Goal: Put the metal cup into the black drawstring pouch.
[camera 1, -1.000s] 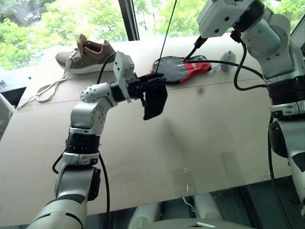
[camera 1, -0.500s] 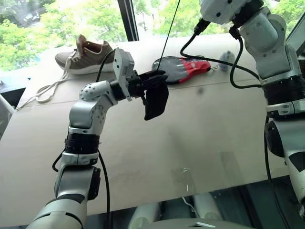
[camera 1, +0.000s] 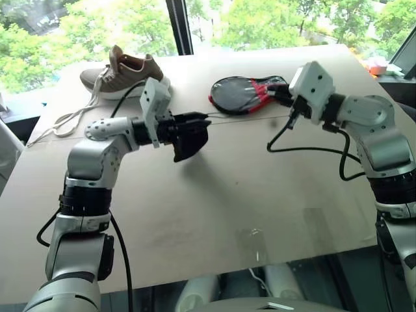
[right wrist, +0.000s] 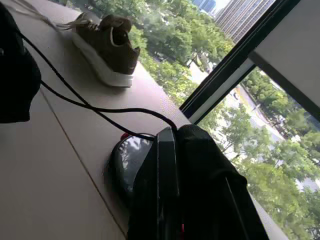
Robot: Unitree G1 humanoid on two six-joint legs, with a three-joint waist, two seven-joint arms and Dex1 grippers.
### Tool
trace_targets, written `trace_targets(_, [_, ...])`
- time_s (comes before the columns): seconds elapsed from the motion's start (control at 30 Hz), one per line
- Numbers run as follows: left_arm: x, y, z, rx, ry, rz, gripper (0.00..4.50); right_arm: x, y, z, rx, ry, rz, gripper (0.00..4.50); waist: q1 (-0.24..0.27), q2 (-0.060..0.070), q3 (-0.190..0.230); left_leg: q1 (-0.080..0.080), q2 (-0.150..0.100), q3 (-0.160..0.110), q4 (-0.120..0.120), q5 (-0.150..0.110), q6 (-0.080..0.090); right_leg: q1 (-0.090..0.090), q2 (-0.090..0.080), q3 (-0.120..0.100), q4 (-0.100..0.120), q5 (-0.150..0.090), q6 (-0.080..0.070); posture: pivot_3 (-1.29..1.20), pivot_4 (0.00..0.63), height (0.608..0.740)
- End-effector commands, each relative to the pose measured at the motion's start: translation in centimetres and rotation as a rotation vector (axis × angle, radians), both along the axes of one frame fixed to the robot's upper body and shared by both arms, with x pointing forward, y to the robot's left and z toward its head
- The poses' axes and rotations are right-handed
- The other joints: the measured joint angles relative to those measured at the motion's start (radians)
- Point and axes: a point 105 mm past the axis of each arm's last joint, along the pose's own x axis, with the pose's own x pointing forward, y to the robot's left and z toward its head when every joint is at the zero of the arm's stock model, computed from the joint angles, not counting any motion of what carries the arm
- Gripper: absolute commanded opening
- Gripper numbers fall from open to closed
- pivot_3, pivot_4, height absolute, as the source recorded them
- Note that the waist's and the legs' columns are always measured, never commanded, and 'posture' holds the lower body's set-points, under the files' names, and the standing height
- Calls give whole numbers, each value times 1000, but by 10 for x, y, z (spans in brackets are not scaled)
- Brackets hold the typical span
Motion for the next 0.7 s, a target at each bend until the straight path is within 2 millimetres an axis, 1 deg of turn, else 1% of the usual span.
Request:
trace_targets(0.03, [-38, -39, -23, -17, 71, -207, 1938, -14, -12, -20, -69, 46, 4, 0, 0, 0, -1, 0, 0, 0, 0, 0, 0, 0, 0, 0, 0, 0, 0, 0, 150, 740])
trace_targets(0.1, [-47, -38, -41, 19, 117, -217, 2928, -13, -21, -39, -71, 100, -25, 0, -3, 0, 0, 1, 0, 0, 0, 0, 0, 1, 0, 1, 0, 0, 0, 0, 150, 740])
trace_targets(0.13, [-51, -34, -47, 29, 157, -212, 3424, -13, -27, -51, -77, 145, -27, 0, -3, 0, 0, 1, 0, 1, 0, 0, 0, 1, 0, 1, 0, 0, 0, 0, 150, 740])
trace_targets(0.17, [-53, -26, -53, 47, 181, -196, 3777, -16, -31, -60, -58, 192, -15, 0, -3, 0, 0, 2, 1, 2, 0, 0, 0, 0, 0, 2, 1, 0, 0, 0, 150, 740])
trace_targets(0.2, [-54, -20, -57, 59, 199, -180, 4233, -18, -34, -66, -46, 232, -12, 0, -2, 0, 0, 2, 1, 2, 0, 0, 0, 0, 1, 2, 2, 0, 0, 0, 150, 740])
trace_targets(0.23, [-56, -11, -60, 70, 222, -165, 4500, -23, -38, -73, -32, 283, 0, 650, -1, 0, 0, 3, 2, 2, -1, 0, 0, 0, 1, 2, 2, 0, 0, 0, 150, 740])
trace_targets(0.3, [-57, 7, -64, 91, 226, -118, 4500, -34, -46, -86, -22, 390, 28, 1412, 2, 0, 0, 4, 2, 2, -1, 0, 0, 1, 1, 2, 2, 0, -1, 0, 150, 740])
trace_targets(0.37, [-59, 24, -63, 92, 210, -68, 4500, -45, -57, -97, -4, 468, 42, 2389, 6, 0, 0, 4, 2, 2, -1, 0, 0, 1, 1, 2, 2, 0, 0, 0, 150, 740])
trace_targets(0.43, [-62, 32, -59, 63, 195, -20, 4500, -47, -67, -98, 54, 480, 17, 3404, 11, 0, 0, 3, 2, 2, -1, -1, 1, 2, 0, 1, -1, 0, 0, 0, 150, 740])
trace_targets(0.5, [-69, 39, -54, 11, 179, 34, 4500, -53, -80, -100, 135, 528, -3, 4327, 17, 0, 0, 3, 2, 2, -1, -1, 1, 3, 0, 1, -2, 0, 0, 0, 150, 740])
trace_targets(0.53, [-73, 44, -52, -9, 170, 73, 4500, -60, -86, -103, 156, 547, -1, 4472, 22, 0, 0, 3, 2, 2, -2, -1, 1, 3, 0, 1, -2, 0, 0, 0, 150, 740])
trace_targets(0.6, [-88, 57, -64, 22, 177, 148, 4500, -76, -96, -108, 245, 607, 31, 4472, 28, 0, 0, 3, 2, 2, -3, -1, 1, 3, 0, 1, -3, 0, 0, 0, 150, 740])
trace_targets(0.67, [-107, 62, -82, 75, 165, 187, 4500, -86, -104, -123, 314, 648, 24, 4472, 29, 1, 0, 4, 3, 2, -4, -2, 2, 4, 0, 1, -4, 0, 0, 0, 150, 740])
trace_targets(0.7, [-112, 62, -90, 78, 170, 208, 4500, -89, -107, -130, 326, 629, 15, 4472, 30, 1, 0, 4, 3, 3, -5, -2, 2, 4, 0, 2, -5, 0, 0, 0, 150, 740])
